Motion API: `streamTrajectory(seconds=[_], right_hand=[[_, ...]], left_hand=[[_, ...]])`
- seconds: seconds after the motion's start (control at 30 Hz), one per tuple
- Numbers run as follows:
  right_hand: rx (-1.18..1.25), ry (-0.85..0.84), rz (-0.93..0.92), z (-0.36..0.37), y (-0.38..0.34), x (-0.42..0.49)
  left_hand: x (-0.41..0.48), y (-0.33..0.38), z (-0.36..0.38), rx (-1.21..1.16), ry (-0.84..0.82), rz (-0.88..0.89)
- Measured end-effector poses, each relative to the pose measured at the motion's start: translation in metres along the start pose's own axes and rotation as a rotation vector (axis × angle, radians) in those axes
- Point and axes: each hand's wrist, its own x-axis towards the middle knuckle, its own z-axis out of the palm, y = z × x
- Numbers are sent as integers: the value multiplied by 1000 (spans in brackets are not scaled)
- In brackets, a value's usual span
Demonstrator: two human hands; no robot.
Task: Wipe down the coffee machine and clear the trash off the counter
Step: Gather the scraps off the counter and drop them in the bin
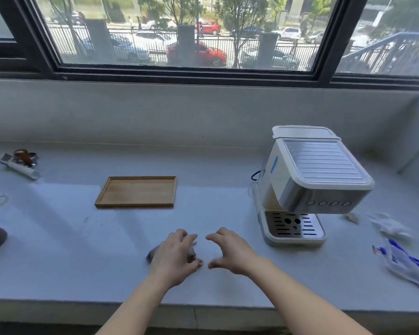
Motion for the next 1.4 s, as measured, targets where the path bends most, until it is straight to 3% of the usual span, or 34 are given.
streamTrajectory(seconds=[0.8, 1.4], right_hand=[[12, 234, 333, -73, 202, -248], [75, 440, 682, -115, 296, -301]], left_hand=[[4, 297, 104, 49, -68, 341], [76, 396, 147, 17, -203, 489]])
